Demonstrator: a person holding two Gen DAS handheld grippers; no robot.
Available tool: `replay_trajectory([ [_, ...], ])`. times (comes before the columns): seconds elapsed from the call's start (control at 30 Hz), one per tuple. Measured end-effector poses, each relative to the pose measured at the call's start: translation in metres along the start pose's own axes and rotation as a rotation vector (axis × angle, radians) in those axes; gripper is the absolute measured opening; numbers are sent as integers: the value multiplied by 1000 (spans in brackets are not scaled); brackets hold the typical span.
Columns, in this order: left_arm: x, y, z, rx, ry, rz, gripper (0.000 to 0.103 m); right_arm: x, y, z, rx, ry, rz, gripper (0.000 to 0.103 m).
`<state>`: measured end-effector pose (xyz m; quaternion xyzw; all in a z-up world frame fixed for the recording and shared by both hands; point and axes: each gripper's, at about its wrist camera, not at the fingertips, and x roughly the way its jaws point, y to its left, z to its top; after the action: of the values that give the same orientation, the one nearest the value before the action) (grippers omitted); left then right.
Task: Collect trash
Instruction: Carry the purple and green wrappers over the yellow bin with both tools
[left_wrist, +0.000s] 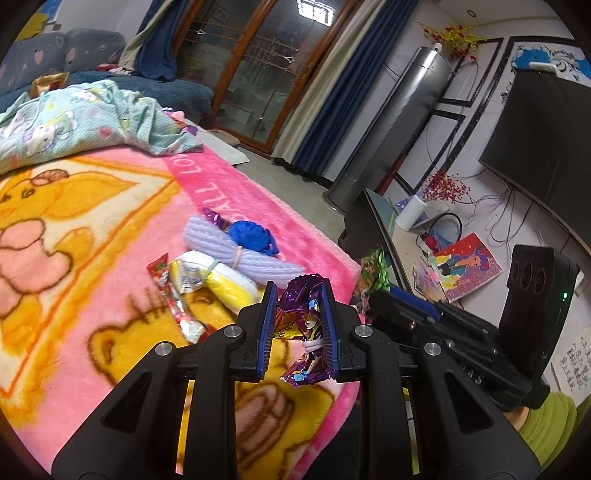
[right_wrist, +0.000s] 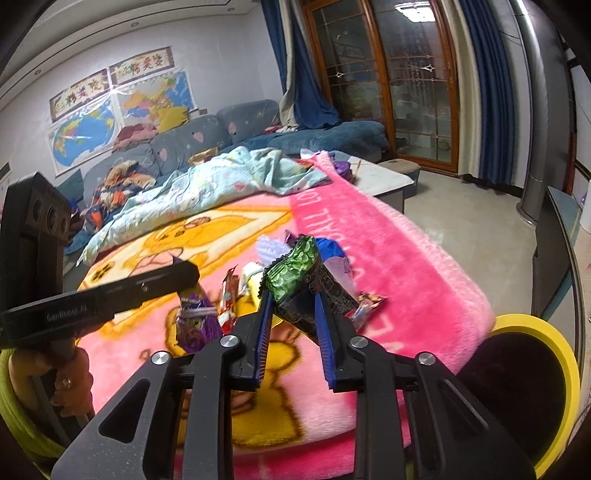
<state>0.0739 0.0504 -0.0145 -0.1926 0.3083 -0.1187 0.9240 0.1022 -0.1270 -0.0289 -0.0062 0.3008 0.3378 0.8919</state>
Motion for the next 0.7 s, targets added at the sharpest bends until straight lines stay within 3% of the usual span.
replay_trajectory([
  [0.27, 12, -12, -1, 23, 11, -11, 17, 3, -20, -1, 21, 6, -41, 1],
  [0.43, 11, -13, 0, 24, 4, -10, 17, 11, -33, -13, 100, 62, 23, 3],
  [0.5, 10, -12, 2, 20, -3, -7, 17, 15, -38, -17, 136, 81, 27, 36],
  [0.53, 9, -12, 3, 19, -6, -7, 17, 17, -40, -19, 151, 85, 24, 41],
  [0.7, 8, -16, 11, 25, -20, -17, 17, 39, -49, -36, 151, 186, -6, 46],
])
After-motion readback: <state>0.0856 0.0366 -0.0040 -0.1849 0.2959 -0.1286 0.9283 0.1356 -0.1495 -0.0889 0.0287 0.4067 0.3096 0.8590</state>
